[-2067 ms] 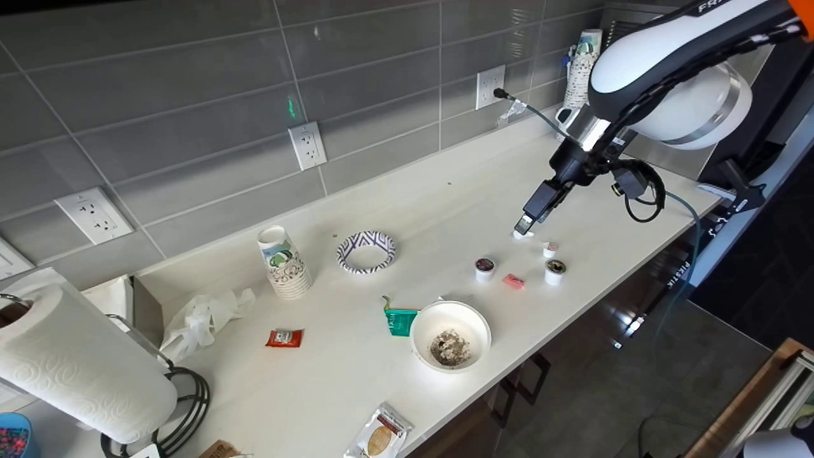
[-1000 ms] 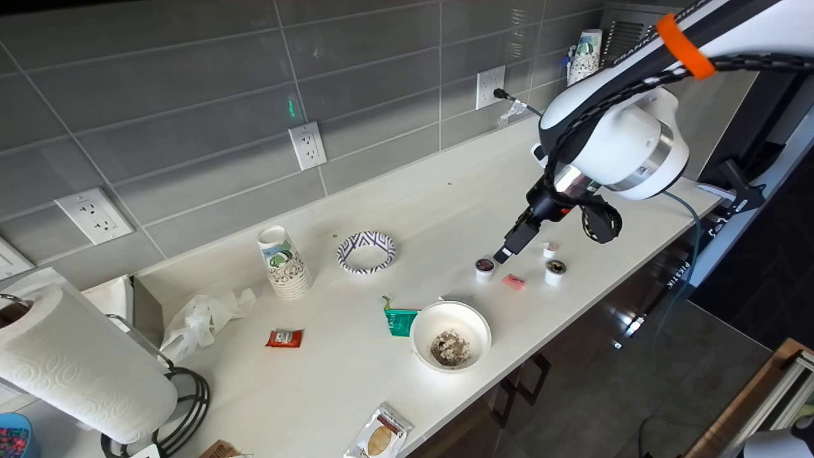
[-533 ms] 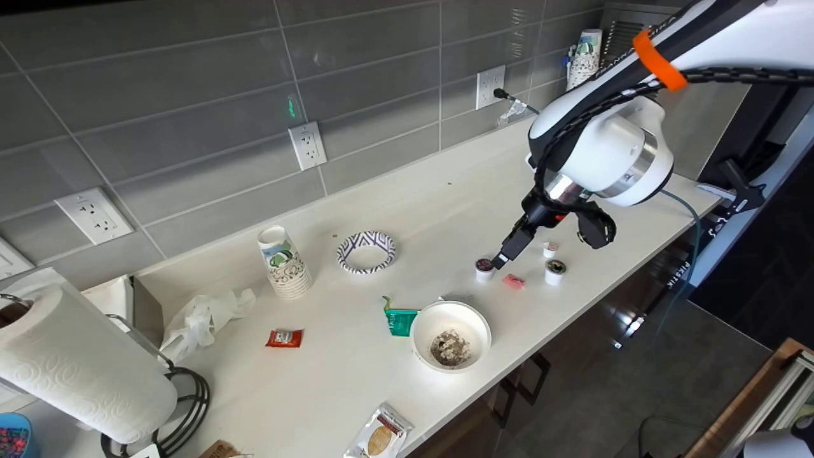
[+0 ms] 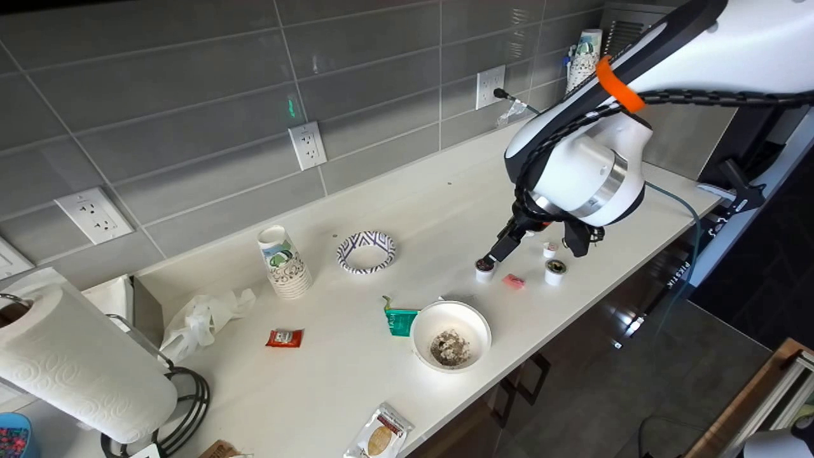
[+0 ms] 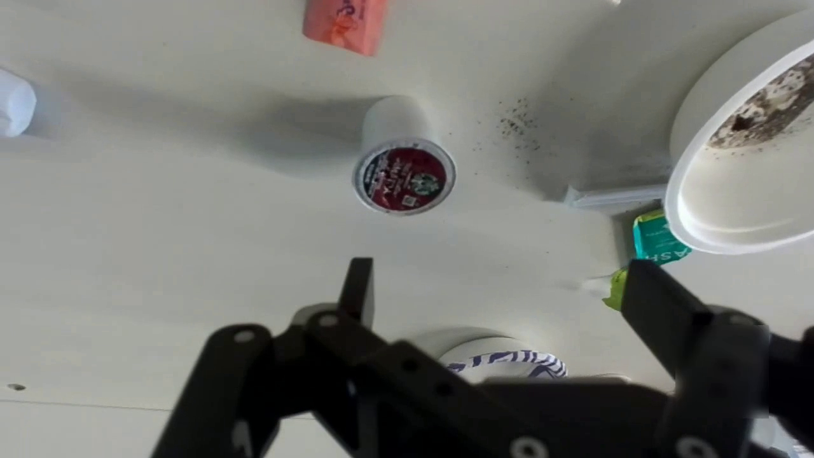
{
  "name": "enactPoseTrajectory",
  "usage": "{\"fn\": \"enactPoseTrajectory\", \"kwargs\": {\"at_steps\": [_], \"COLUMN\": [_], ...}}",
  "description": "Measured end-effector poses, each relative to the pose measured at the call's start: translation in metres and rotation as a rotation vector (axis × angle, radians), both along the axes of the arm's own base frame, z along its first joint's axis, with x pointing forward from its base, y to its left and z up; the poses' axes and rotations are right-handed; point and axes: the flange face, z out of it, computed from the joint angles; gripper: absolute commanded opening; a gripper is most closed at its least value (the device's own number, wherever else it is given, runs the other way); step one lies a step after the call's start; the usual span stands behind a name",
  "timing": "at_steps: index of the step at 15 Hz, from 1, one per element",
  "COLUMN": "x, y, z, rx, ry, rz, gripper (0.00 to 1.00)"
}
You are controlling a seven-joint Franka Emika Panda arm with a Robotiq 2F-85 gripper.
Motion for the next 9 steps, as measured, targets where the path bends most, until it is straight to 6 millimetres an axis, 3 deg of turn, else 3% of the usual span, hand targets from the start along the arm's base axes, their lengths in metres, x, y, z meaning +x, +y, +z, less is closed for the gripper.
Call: {"fn": "enactPoseTrajectory", "kwargs": {"at_steps": [9], "x": [0.015], "y": [-0.003], "z": [-0.037], "rx": [-0.061], "ry": [-0.002], "rz": [-0.015], "gripper": [1.00]}}
